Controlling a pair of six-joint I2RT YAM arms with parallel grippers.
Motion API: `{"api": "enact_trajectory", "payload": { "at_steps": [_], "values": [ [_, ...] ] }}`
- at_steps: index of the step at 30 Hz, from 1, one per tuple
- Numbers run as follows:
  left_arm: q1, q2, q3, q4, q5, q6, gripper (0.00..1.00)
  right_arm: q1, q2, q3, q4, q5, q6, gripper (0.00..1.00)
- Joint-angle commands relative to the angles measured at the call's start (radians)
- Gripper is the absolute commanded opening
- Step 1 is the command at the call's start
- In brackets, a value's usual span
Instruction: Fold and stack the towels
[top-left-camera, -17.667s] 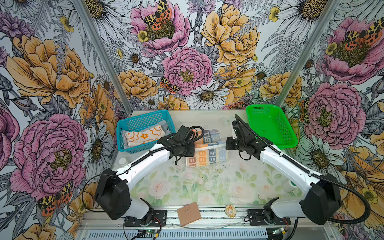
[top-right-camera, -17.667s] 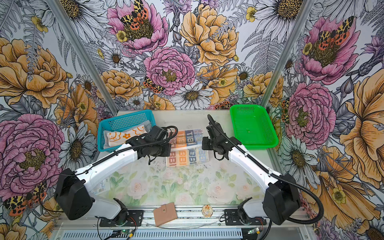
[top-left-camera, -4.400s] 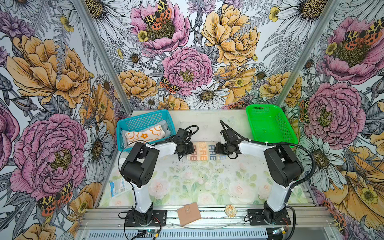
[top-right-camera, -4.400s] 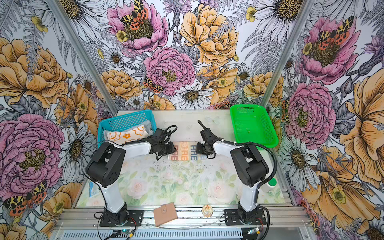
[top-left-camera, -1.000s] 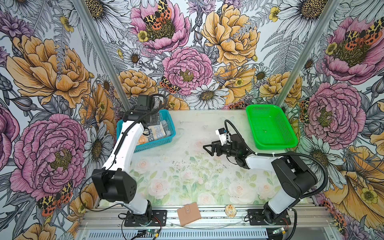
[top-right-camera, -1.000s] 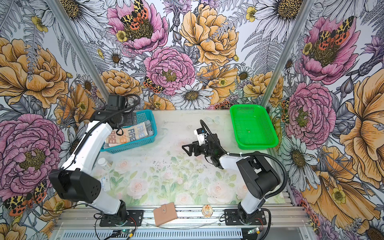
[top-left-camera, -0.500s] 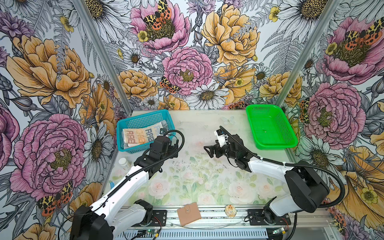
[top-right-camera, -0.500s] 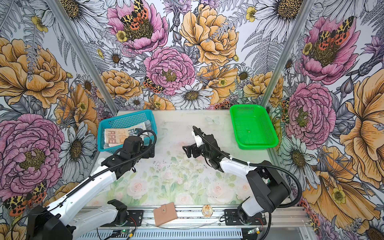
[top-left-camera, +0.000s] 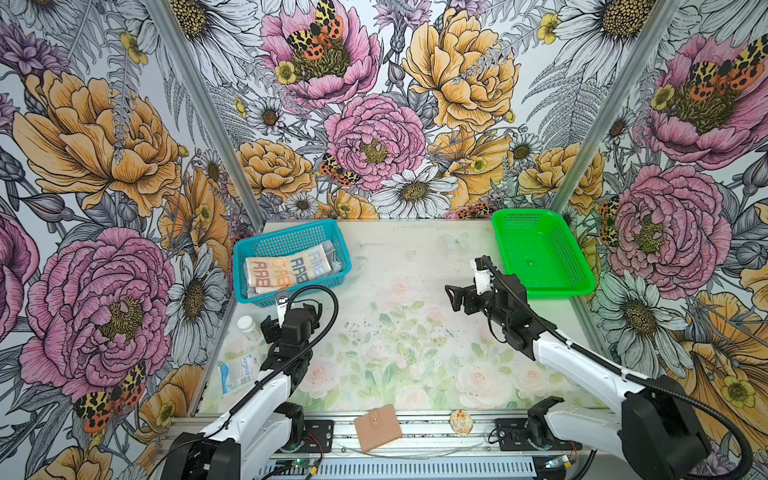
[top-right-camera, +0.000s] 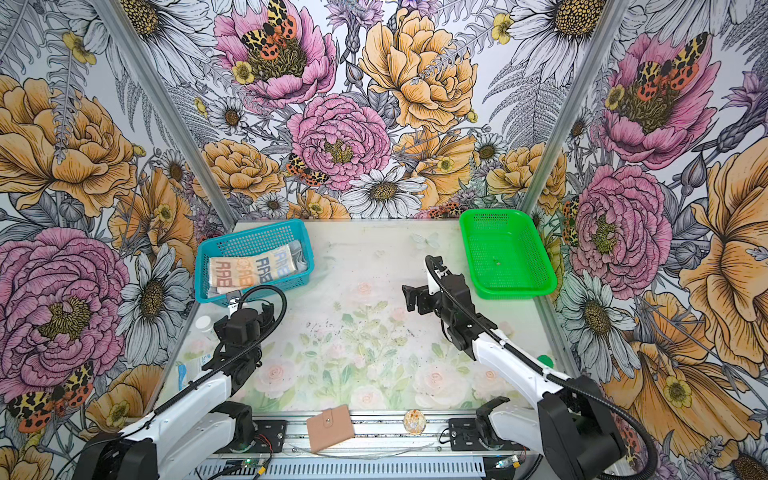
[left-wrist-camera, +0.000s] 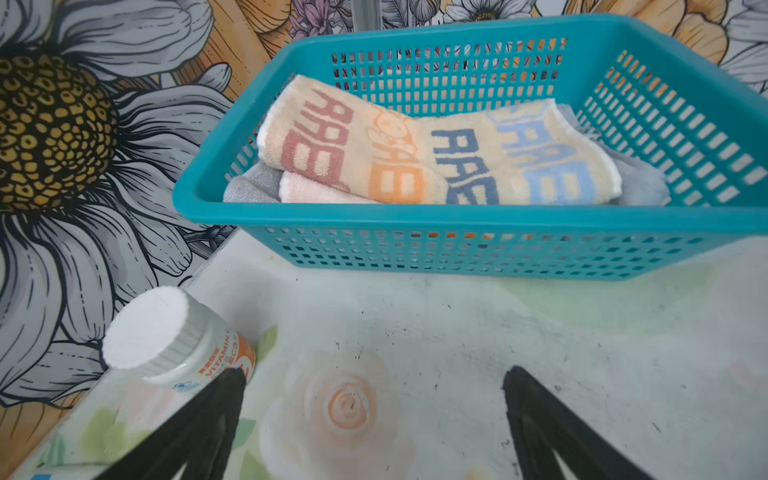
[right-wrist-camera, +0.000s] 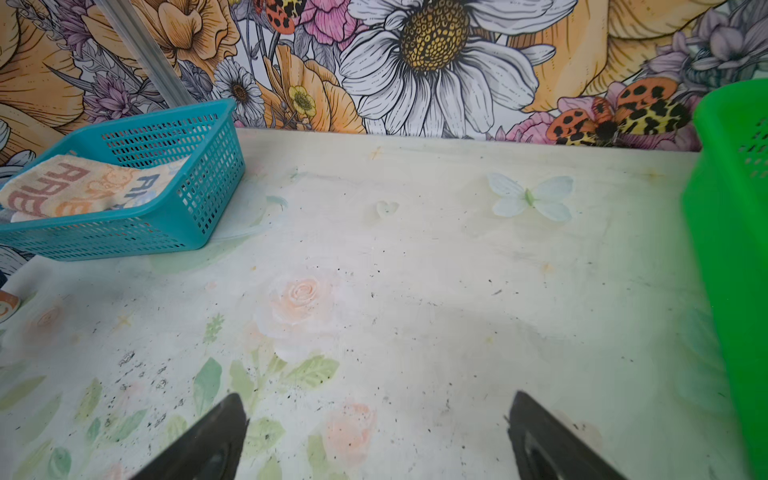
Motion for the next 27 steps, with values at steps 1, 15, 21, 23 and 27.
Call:
{"api": "enact_trajectory", "payload": {
  "at_steps": [1,15,21,23,27],
  "values": [
    [0.069,0.023,-0.037,0.337,0.168,0.004,0.99,-0.008,-0.107,-0.064,-0.096,0.146,-0.004,0.99],
    [0.138,0.617,0.067,0.891,0.368,0.117,0.99,-0.086,-0.097,-0.143,0.088,0.357,-0.245,0.99],
    [0.139,0.645,0.038,0.979,0.419,0.139,0.99,-0.168,0.068,-0.279,0.52,0.324,-0.28,1.0],
    [0.138,0.642,0.0,1.038,0.445,0.145,0.99,-0.212,0.118,-0.312,0.645,0.269,-0.268,1.0],
    [0.139,0.678,-0.031,1.147,0.558,0.181,0.99,-0.277,0.188,-0.303,0.703,0.155,-0.278,0.99]
  ]
}}
